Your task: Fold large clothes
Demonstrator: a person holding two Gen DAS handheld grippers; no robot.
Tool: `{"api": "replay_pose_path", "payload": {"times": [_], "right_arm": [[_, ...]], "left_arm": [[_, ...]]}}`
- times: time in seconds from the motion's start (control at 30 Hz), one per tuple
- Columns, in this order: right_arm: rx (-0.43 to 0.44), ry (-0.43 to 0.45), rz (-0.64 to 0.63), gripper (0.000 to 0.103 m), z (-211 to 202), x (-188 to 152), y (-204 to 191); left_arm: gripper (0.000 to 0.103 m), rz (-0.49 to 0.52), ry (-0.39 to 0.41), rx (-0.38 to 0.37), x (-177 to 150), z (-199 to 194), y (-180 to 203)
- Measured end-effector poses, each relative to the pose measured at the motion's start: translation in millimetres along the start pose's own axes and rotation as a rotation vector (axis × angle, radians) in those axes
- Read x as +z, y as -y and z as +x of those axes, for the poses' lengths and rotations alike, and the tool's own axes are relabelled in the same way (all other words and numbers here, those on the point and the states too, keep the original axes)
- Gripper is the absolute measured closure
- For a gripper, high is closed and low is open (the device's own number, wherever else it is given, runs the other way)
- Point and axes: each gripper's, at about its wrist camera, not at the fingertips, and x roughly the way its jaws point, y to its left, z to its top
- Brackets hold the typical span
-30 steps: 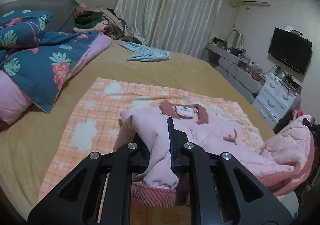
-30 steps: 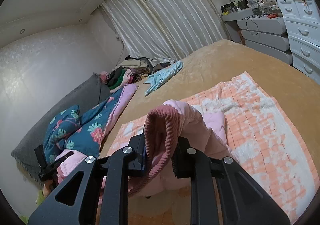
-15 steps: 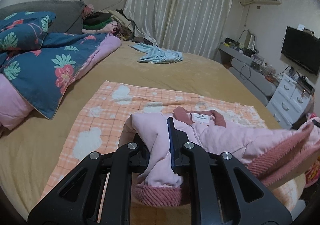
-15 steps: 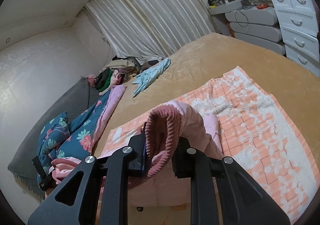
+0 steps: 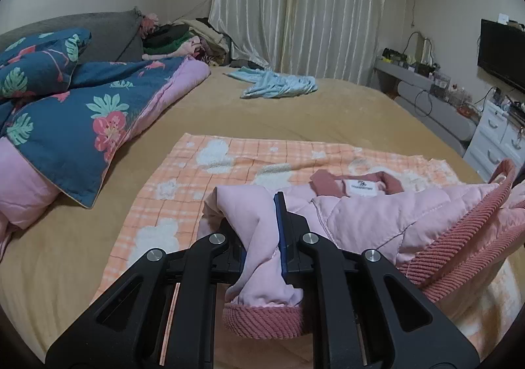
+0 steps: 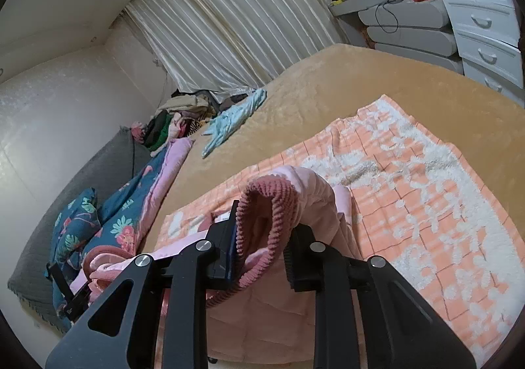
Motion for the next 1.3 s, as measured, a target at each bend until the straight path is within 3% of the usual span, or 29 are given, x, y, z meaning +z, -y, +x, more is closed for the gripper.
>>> {"api": "replay_pose_path", "payload": {"times": [0.4,0.5,0.57,0.67,0.8,0.9,1.0,1.1,1.2,1.23,1.27,1.3], "right_arm": [[-0.014,-0.050,0.038,0.073,48.6,-3.1,24.4],[0.016,-0.065,0.086,0.056,58.5,-4.2,35.9],[0.048,-0.064,0.146,0.026,61.2,-5.6,45.0],[0.129,-0.029,0.182,0.022,57.7,-7.5,52.2],[0.144,0.031,0.154,0.014,44.3,-14.3,54.3],[0.109,0.058,0.110,0.011,35.0,-24.9,54.8],[-0.033,0.024,0.009,0.009,38.8,-39.9,50.7],[-0.164,-0.064,-0.096,0.009,57.4,-57.9,48.2],[-0.225,-0.117,-0.170,0.009,71.9,-72.8,47.8],[-0.234,-0.123,-0.187,0.009,74.6,-76.6,48.5],[-0.238,-0.127,-0.199,0.009,76.3,-80.6,50.4],[-0.244,-0.133,-0.218,0.009,78.9,-83.1,50.6]], "left_arm": [[0.096,0.013,-0.046,0.019,-11.3,40.8,-2.7],[0.096,0.011,-0.063,0.020,-13.9,51.0,-1.8],[0.096,0.007,-0.075,0.016,-15.7,56.3,-2.2],[0.096,0.009,-0.080,0.014,-17.0,61.1,-1.9],[0.096,0.001,-0.088,0.011,-17.6,68.0,-3.4],[0.095,-0.002,-0.092,0.007,-18.2,71.2,-3.2],[0.090,-0.026,-0.096,-0.013,-19.3,75.5,-5.0],[0.077,-0.071,-0.094,-0.052,-18.3,74.5,-6.9],[0.046,-0.118,-0.075,-0.109,-14.1,65.9,-8.5],[0.023,-0.132,-0.050,-0.135,-11.0,57.3,-9.7],[0.012,-0.129,-0.032,-0.126,-9.4,51.9,-9.1],[0.009,-0.102,0.011,-0.096,-7.6,39.2,-8.9]]}}
